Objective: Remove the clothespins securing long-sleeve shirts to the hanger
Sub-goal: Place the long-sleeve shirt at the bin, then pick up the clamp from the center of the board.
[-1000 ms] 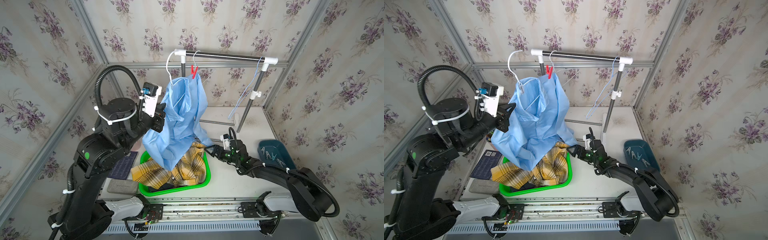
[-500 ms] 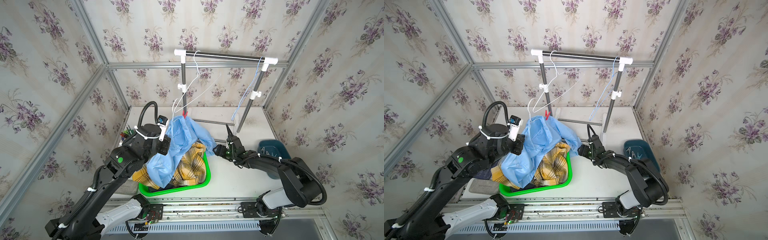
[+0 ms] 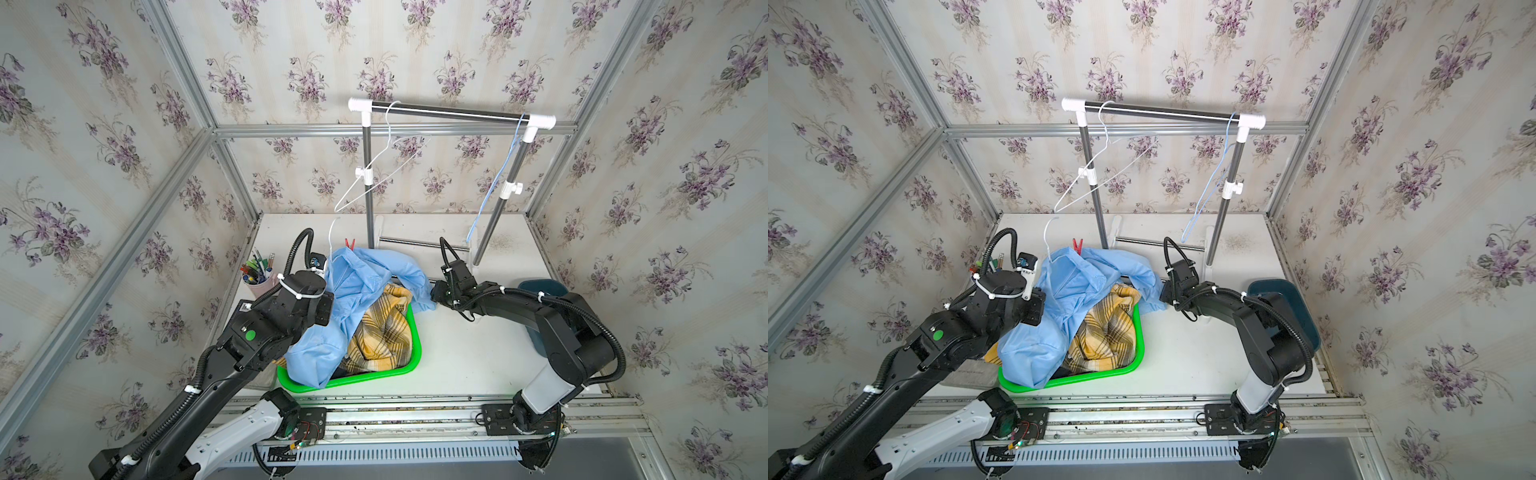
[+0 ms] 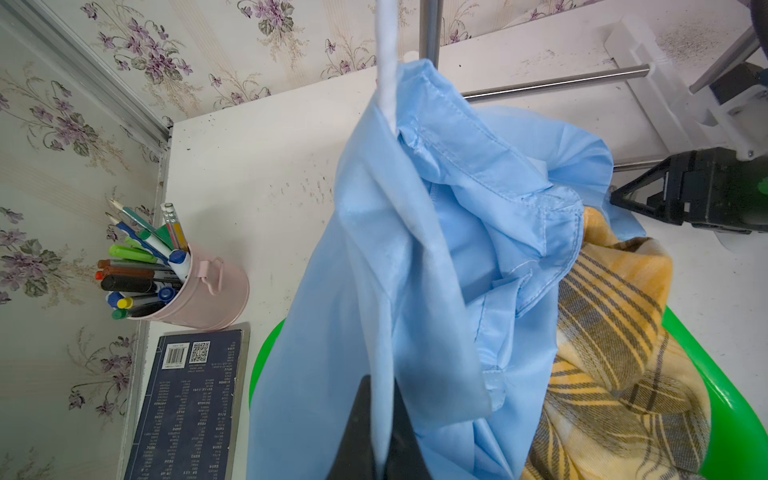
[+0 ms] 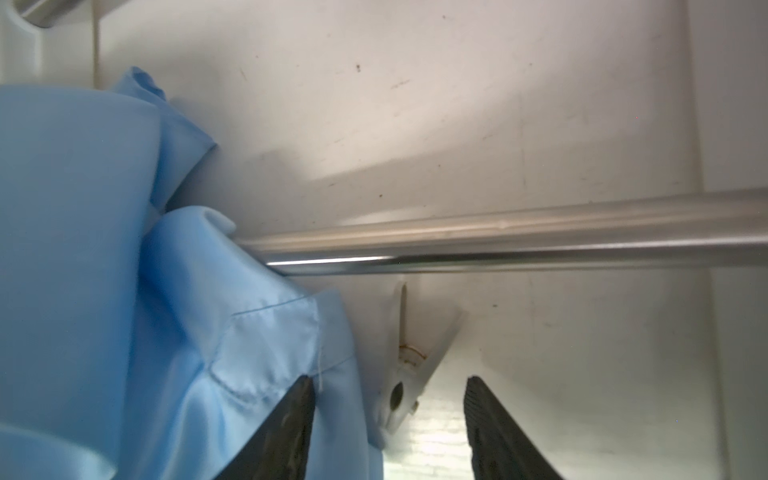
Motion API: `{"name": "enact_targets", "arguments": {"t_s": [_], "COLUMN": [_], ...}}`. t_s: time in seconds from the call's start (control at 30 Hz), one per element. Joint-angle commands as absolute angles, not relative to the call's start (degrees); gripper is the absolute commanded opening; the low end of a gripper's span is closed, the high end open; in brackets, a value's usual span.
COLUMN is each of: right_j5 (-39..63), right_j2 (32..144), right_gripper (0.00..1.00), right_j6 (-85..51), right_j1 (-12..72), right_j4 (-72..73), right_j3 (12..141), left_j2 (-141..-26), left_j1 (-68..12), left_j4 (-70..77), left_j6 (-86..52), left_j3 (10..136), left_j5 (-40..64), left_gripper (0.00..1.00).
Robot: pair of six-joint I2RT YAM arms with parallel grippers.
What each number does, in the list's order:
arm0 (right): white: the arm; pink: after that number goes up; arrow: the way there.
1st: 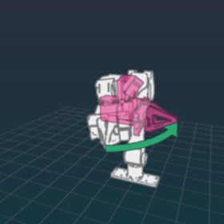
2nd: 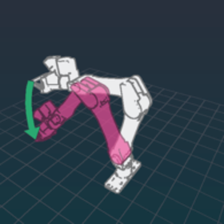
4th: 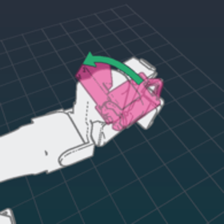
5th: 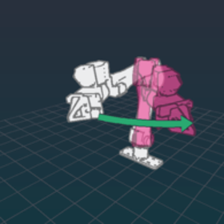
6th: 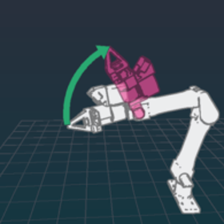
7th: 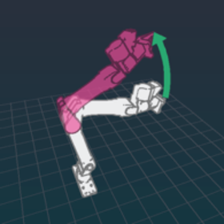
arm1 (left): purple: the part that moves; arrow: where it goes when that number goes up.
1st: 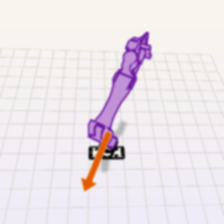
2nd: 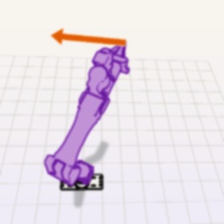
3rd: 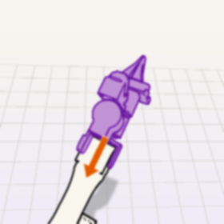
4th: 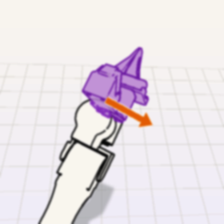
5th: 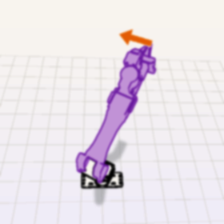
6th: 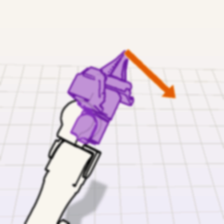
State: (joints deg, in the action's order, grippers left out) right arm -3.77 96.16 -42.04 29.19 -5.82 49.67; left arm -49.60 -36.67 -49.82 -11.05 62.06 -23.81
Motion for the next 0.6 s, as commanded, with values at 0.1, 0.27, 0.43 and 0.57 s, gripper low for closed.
{"name": "enact_targets", "arguments": {"t_s": [0.1, 0.27, 0.43, 0.57], "right_j5": [-7.17, -7.99, -8.04, -8.87], "right_j2": [100.37, 102.95, 103.5, 102.36], "right_gripper": [0.54, 0.48, 0.4, 0.36], "right_j6": [-44.25, -44.65, -45.33, -45.77], "right_j1": [29.18, 29.18, 29.42, 29.61], "right_j4": [-9.58, -11.01, -12.26, -13.07], "right_j3": [52.82, 55.38, 55.33, 53.87], "left_j2": [-48.11, -47.03, -46.51, -46.29], "left_j1": [-36.64, -36.65, -36.55, -36.49], "left_j4": [-45.88, -44.26, -42.98, -42.11], "left_j6": [-11.17, -10.73, -10.2, -10.3], "left_j3": [59.49, 57.52, 56.26, 55.34], "left_j5": [-21.23, -19.93, -19.18, -18.77], "left_gripper": [0.0, 0.0, 0.0, 0.0]}}
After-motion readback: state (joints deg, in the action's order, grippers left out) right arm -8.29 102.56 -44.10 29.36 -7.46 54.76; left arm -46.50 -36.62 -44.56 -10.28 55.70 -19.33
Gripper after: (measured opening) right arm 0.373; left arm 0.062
